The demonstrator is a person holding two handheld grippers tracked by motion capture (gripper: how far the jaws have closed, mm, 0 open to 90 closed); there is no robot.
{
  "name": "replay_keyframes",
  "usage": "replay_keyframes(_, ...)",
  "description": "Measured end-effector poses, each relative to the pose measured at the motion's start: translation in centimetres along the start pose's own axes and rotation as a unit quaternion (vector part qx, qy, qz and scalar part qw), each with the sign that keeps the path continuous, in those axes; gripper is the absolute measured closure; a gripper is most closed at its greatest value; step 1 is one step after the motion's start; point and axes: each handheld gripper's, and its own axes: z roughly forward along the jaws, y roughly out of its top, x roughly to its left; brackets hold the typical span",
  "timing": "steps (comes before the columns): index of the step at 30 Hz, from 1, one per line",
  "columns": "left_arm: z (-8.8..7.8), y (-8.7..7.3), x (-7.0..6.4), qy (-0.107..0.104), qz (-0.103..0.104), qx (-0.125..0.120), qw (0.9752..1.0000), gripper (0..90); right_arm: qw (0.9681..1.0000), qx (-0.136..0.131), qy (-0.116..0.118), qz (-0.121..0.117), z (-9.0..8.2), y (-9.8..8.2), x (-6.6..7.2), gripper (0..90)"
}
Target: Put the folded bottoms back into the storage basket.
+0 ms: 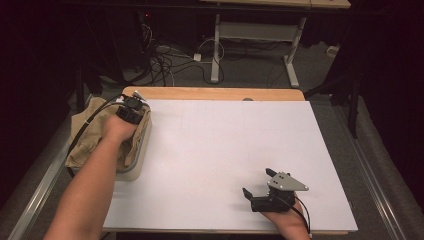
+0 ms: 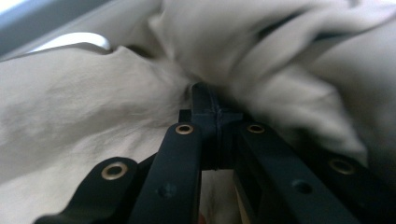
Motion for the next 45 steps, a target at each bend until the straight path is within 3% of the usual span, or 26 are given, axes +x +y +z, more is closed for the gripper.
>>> replay_keyframes(4,1.7,-0.2,0.3,0.002,-0.006,0.021,0.9998,87.4,1.0,0.0,0.0,0.0,0.0,0.0,0.0,0.6)
replay_keyframes(6,1.9,-0.5,0.4,-0.002,-0.007,0.002,1.0,87.5,1.0,0.0,0.0,0.0,0.0,0.0,0.0,0.6)
replay_keyframes(12,1.5,-0.6,0.5,-0.012,-0.015,0.006,0.9998,87.4,1.0,0.0,-0.002,-0.003,-0.1,0.0,-0.1,0.6)
replay_keyframes(18,-1.7,-1.1,0.3,-0.026,-0.006,-0.017,0.9995,87.3,1.0,-0.003,-0.005,-0.003,-0.3,0.0,-0.2,0.6)
replay_keyframes(23,-5.2,-2.8,0.5,-0.016,0.009,-0.026,0.9995,87.3,1.0,-0.004,-0.004,-0.008,-0.3,0.0,-0.1,0.7)
replay_keyframes(26,-6.7,-4.2,1.5,-0.001,0.004,-0.02,0.9998,87.3,0.9999,-0.004,-0.003,-0.01,-0.4,0.0,0.0,0.7)
replay_keyframes(32,-8.7,-7.1,3.5,0.02,-0.026,0.004,0.9994,87.1,0.9999,-0.008,-0.001,-0.009,-0.5,0.2,0.2,0.8)
replay_keyframes(38,-10.4,-9.4,3.6,0.031,-0.029,0.035,0.9985,87.0,0.9999,-0.01,0.004,-0.006,-0.5,0.3,0.5,1.0)
replay_keyframes(41,-10.6,-10.3,3.3,0.041,-0.029,0.053,0.9973,86.9,0.9999,-0.011,0.006,-0.009,-0.6,0.3,0.7,1.1)
replay_keyframes(45,-9.4,-11.2,3.5,0.056,-0.041,0.073,0.9949,87.0,0.9998,-0.012,0.009,-0.014,-0.6,0.4,1.0,1.2)
